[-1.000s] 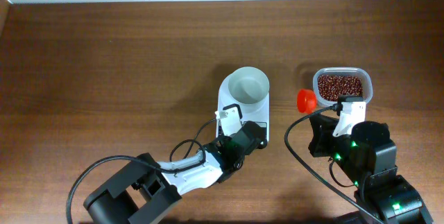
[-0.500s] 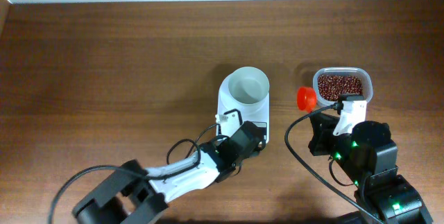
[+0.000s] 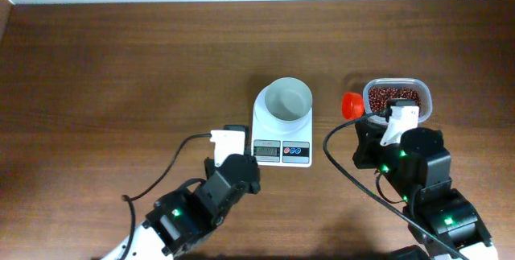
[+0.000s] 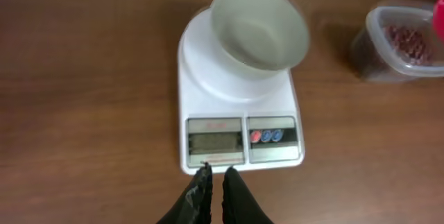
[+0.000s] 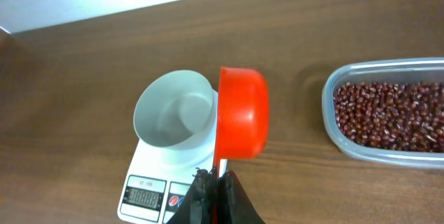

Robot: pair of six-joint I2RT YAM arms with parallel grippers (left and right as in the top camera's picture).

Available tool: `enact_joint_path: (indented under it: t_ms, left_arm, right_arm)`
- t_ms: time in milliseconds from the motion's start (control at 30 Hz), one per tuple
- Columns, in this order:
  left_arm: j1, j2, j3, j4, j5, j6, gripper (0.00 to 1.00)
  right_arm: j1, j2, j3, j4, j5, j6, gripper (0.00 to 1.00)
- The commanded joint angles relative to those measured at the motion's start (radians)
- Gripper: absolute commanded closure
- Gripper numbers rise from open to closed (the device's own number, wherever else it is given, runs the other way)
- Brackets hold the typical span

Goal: Scoop and weigh 50g on scale
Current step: 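Retract the left gripper back and left away from the scale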

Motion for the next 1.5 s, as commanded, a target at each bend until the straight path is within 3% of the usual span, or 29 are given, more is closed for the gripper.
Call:
enact_joint_path:
  t_ms: [0, 100, 133, 200, 300, 367, 433, 500, 633, 700, 900, 1033, 1300, 1467]
  left_arm:
    - [0.130, -0.055, 0.064, -0.062, 0.192, 0.265, 0.81]
    - [0.207, -0.073, 0.094, -0.070, 0.226, 0.420, 0.57]
    - [0.227, -0.074, 0.094, -0.079, 0.198, 0.424, 0.01]
    - [0.248, -0.071, 0.094, -0.133, 0.098, 0.424, 0.01]
    - [0.249, -0.067, 0.090, -0.200, 0.142, 0.463, 0.01]
    - [0.251, -0.067, 0.096, -0.206, 0.190, 0.784, 0.01]
    - [0.273, -0.066, 0.127, -0.229, 0.267, 0.964, 0.01]
    - [0.350, -0.054, 0.183, -0.290, 0.387, 1.038, 0.01]
    - [0.568, 0.056, 0.368, -0.517, 0.641, 1.317, 0.01]
    - [0.613, 0.118, 0.422, -0.563, 0.752, 1.404, 0.01]
    - [0.609, 0.251, 0.423, -0.554, 0.837, 1.404, 0.01]
    - [0.610, 0.267, 0.423, -0.547, 0.834, 1.404, 0.01]
    - [0.610, 0.267, 0.423, -0.556, 0.837, 1.403, 0.01]
    - [0.658, 0.267, 0.423, -0.551, 0.804, 1.403, 0.01]
  right_arm:
    - [-0.007, 0.006, 0.004, 0.025, 0.009, 0.001, 0.96]
    - [-0.007, 0.006, 0.004, 0.042, 0.010, 0.001, 0.96]
    - [-0.007, 0.006, 0.004, 0.042, 0.010, 0.001, 0.96]
    - [-0.007, 0.006, 0.004, 0.045, 0.013, 0.001, 0.96]
    - [-0.007, 0.006, 0.004, 0.079, 0.014, 0.001, 0.96]
    - [-0.007, 0.006, 0.004, 0.092, 0.034, 0.001, 0.96]
    - [-0.007, 0.006, 0.004, 0.091, 0.039, 0.001, 0.96]
    - [-0.007, 0.006, 0.004, 0.090, 0.039, 0.001, 0.96]
    - [-0.007, 0.006, 0.004, 0.090, 0.039, 0.001, 0.96]
    - [-0.007, 0.006, 0.004, 0.090, 0.027, 0.001, 0.96]
    - [-0.008, 0.005, 0.004, 0.005, -0.158, 0.002, 0.96]
    - [-0.034, -0.026, 0.004, -0.083, -0.161, 0.141, 0.96]
    - [-0.117, -0.198, 0.004, -0.178, -0.161, 0.165, 0.96]
    - [-0.117, -0.208, 0.004, -0.212, -0.170, 0.165, 0.96]
